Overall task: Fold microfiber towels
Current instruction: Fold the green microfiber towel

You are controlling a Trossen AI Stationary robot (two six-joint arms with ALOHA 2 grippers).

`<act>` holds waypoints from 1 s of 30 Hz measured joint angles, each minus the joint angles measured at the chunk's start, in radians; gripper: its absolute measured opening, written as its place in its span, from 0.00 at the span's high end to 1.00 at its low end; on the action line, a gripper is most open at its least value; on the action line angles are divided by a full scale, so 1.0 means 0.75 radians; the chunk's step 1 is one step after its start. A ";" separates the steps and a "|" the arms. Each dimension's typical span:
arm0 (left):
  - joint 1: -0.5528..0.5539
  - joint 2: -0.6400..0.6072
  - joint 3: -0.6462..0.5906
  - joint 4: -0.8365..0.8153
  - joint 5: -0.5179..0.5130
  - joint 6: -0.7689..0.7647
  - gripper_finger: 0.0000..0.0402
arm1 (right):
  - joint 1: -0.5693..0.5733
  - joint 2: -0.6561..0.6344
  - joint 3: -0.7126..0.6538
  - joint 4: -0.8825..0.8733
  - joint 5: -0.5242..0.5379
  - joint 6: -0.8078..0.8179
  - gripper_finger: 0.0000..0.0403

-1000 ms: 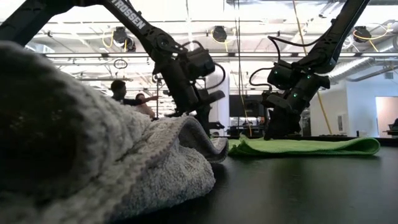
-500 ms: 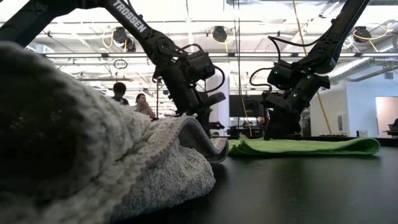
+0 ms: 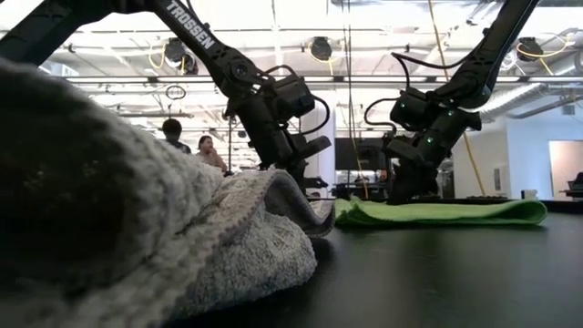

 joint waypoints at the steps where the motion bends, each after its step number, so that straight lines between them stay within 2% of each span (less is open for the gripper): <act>1: 0.003 0.001 0.000 0.003 0.006 -0.001 0.99 | 0.001 0.001 0.009 -0.001 0.000 0.000 0.99; 9: 0.008 -0.002 0.000 0.014 -0.012 -0.022 0.99 | 0.001 -0.002 0.078 -0.018 0.015 -0.018 1.00; 19: 0.009 -0.002 0.000 0.015 -0.035 -0.029 1.00 | 0.001 -0.003 0.081 -0.167 0.081 -0.100 1.00; 30: 0.010 -0.002 0.000 0.015 -0.047 -0.038 1.00 | 0.001 -0.018 0.082 -0.168 0.081 -0.111 1.00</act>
